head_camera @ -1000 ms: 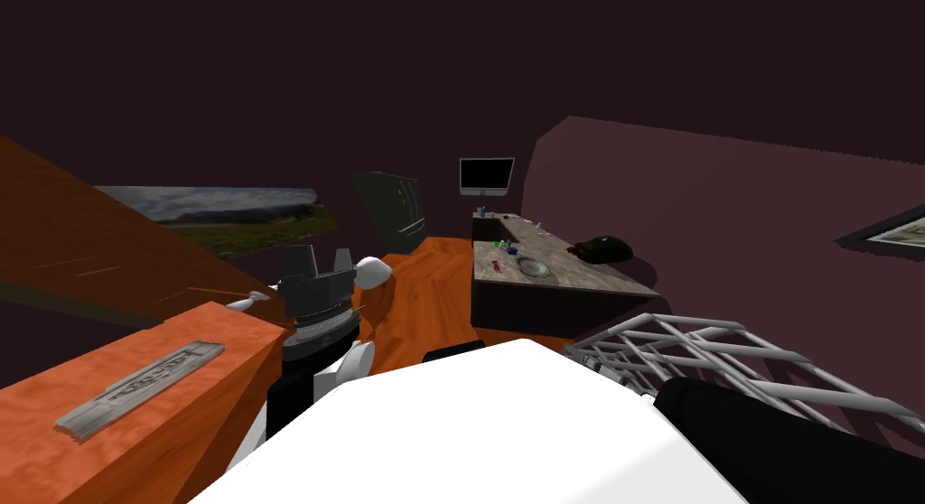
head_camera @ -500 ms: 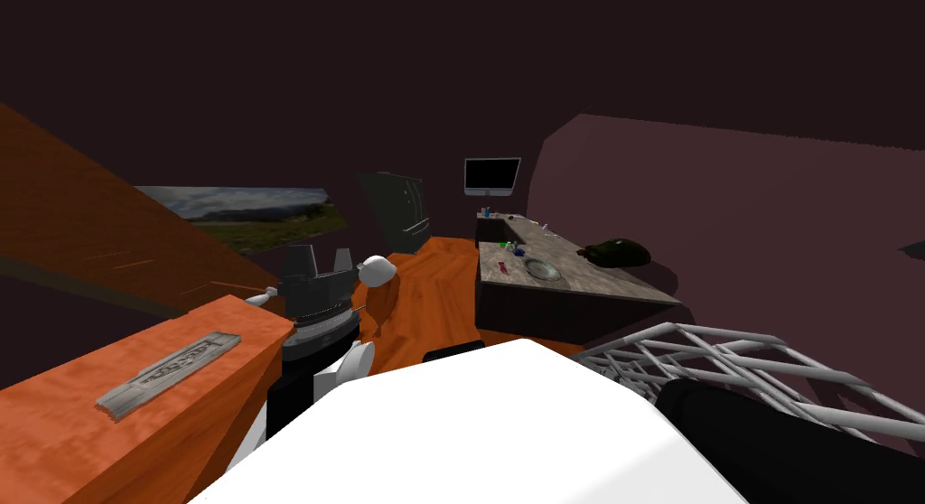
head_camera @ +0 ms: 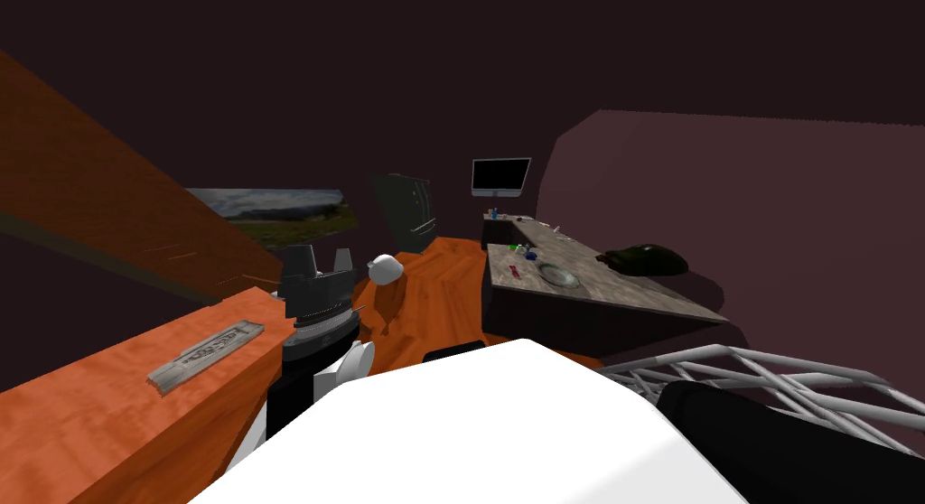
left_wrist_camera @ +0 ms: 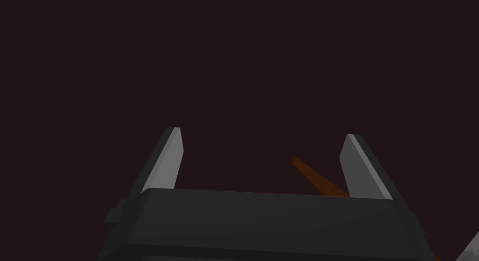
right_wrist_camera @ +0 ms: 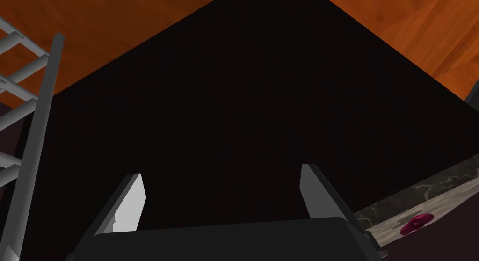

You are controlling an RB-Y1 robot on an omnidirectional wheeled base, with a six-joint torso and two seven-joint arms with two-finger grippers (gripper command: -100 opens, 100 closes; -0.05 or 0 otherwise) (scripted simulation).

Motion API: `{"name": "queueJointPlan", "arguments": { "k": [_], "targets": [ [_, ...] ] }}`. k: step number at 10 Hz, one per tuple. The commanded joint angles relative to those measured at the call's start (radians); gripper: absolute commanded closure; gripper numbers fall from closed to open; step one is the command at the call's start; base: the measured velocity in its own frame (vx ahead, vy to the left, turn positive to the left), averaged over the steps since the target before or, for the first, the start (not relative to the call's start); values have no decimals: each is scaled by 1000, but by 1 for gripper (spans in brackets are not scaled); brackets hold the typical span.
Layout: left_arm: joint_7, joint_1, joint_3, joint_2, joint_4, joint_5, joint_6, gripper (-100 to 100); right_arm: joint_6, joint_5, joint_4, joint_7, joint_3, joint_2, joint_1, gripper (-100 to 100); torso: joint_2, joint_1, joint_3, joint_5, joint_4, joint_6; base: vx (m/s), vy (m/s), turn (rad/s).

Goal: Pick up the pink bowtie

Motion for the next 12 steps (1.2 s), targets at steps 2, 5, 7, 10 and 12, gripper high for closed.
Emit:
{"name": "queueJointPlan", "arguments": {
  "k": [2,5,7,10,12],
  "targets": [
    [0,0,0,0,0,0,0,0,13,-47,22,12,16,-68,34,-100,1,0,0,0,0,1,70,88,105],
    [0,0,0,0,0,0,0,0,21,-98,64,20,61,-152,47,-100,0,2,0,1,0,0,106,111,158],
    [0,0,0,0,0,0,0,0,24,-120,82,22,83,-199,49,-100,-3,3,-2,1,-1,1,142,102,104],
    [0,0,0,0,0,0,0,0,32,-178,121,24,144,-294,45,-100,-11,4,-6,1,-3,-1,236,123,249],
    [0,0,0,0,0,0,0,0,37,-208,139,22,176,-343,33,-100,-12,4,-7,1,-3,0,268,94,226]
  ]
}}
